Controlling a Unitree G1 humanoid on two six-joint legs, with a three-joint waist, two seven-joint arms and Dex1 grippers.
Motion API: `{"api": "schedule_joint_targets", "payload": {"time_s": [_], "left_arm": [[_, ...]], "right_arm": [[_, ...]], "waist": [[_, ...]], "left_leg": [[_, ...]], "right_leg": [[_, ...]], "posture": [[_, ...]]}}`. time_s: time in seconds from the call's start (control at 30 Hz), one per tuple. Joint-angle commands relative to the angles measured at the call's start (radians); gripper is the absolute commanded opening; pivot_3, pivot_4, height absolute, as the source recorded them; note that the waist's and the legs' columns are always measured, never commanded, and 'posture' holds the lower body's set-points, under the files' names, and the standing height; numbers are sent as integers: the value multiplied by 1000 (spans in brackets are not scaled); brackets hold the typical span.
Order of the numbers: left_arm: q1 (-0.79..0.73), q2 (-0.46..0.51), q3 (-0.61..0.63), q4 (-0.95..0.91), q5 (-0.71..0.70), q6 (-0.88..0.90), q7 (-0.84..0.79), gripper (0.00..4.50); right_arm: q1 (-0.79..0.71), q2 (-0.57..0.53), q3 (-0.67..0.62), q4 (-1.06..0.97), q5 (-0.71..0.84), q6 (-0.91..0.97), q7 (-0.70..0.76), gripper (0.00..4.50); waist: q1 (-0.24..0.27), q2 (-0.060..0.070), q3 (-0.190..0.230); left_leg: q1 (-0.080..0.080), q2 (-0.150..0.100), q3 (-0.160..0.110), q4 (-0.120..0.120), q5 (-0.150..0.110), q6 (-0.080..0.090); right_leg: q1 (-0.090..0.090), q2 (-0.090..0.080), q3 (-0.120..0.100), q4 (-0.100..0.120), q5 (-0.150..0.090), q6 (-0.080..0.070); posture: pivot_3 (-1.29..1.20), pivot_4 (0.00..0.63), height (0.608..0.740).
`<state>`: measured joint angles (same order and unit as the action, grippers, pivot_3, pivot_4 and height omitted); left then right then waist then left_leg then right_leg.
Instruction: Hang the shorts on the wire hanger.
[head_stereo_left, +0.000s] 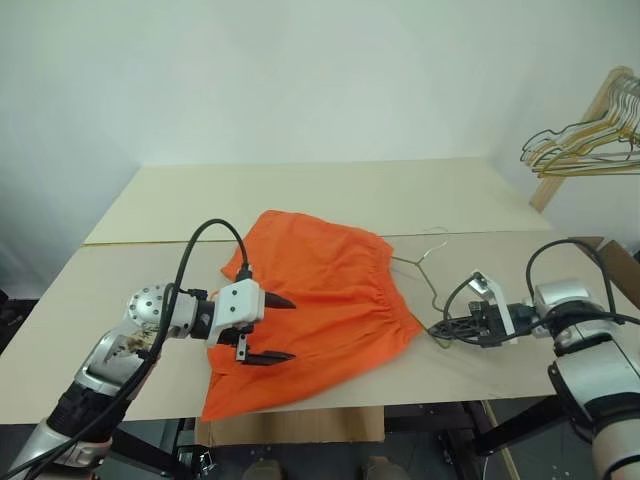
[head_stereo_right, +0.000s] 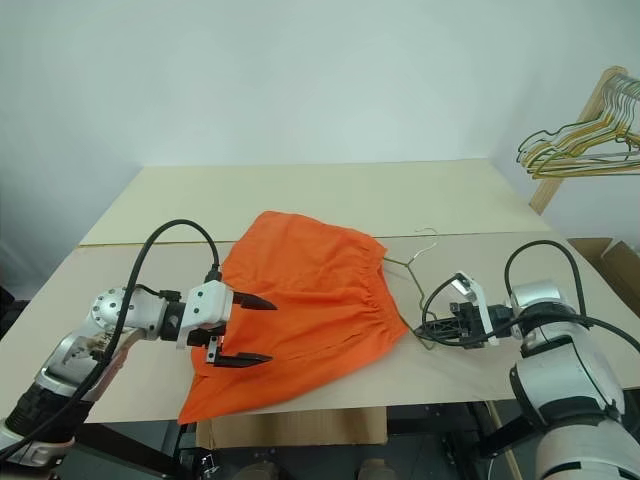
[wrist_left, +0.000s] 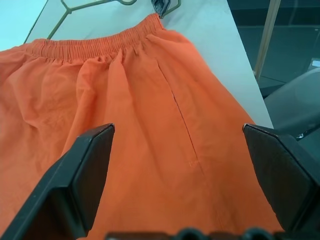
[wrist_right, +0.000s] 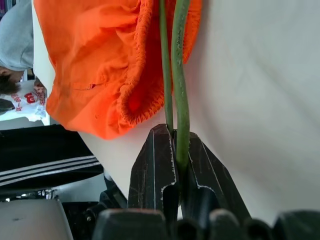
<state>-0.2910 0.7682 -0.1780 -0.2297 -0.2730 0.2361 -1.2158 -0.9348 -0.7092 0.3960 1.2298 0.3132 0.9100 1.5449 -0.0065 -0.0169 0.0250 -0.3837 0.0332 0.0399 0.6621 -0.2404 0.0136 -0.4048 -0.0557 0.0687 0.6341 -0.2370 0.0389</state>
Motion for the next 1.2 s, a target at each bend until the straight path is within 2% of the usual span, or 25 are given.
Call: {"api": "schedule_joint_targets", "payload": {"time_s": [0.03, 0.3, 0.57, 0.73, 0.87, 0.93, 1.0, 1.13, 1.2], "left_arm": [[-1, 3, 3, -30, 9, -11, 12, 4443], [8, 0, 0, -29, 17, -19, 21, 4443], [-63, -42, 28, 66, 37, -70, 65, 4443], [-201, -98, 60, 207, 47, -121, 117, 4443], [-419, -178, 125, 389, 4, -131, 170, 4443], [-536, -204, 143, 510, 5, -148, 171, 4443], [-630, -202, 141, 631, 21, -186, 123, 4443], [-783, -176, 145, 848, -26, -159, -113, 4443], [-845, -159, 124, 973, 12, -209, -189, 4443]], "right_arm": [[-58, 9, -99, 23, -23, -55, -3, 0], [-83, 6, -201, -8, -85, -126, 1, 0], [23, 12, -287, -191, -108, -366, -88, 0], [67, 8, -304, -272, -118, -461, -101, 0], [119, 0, -287, -384, -149, -588, -109, 0], [130, 3, -280, -431, -154, -587, -105, 0], [153, 5, -263, -483, -173, -620, -110, 0], [181, 25, -242, -557, -193, -613, -135, 0], [194, 39, -237, -582, -203, -629, -156, 0]], "waist": [[0, 0, 0], [14, 0, 0], [18, 0, 0], [17, 0, 0], [16, 0, 0], [16, 0, 0], [7, 1, 0], [-14, 1, 0], [-25, 1, 0]], "left_leg": [[0, 0, 0, 0, 0, 0], [-1, 0, 0, 0, 0, 0], [0, 0, 0, 0, 0, 0], [0, 0, 0, 0, 0, 0], [-1, 0, 0, 0, 0, 0], [-2, 0, 0, 1, 0, 0], [-2, -1, 0, 1, 0, 0], [-2, -1, 0, 1, 0, 0], [-3, -1, 0, 1, 0, 0]], "right_leg": [[0, 0, 0, 0, 0, 0], [0, 0, 0, 0, 0, 0], [0, 0, 0, 0, 0, 0], [0, 0, 0, -1, 0, 0], [0, 0, 0, -1, 0, 0], [0, 0, -1, -1, 1, 0], [0, 0, -1, -2, 1, 1], [0, 0, -1, -2, 1, 1], [-1, 0, -1, -2, 0, 1]], "posture": [[100, 0, 740], [94, 0, 740], [58, 0, 740], [46, 0, 740], [36, 0, 740], [33, 0, 740], [32, 0, 740], [15, 0, 740], [12, 0, 740]]}}
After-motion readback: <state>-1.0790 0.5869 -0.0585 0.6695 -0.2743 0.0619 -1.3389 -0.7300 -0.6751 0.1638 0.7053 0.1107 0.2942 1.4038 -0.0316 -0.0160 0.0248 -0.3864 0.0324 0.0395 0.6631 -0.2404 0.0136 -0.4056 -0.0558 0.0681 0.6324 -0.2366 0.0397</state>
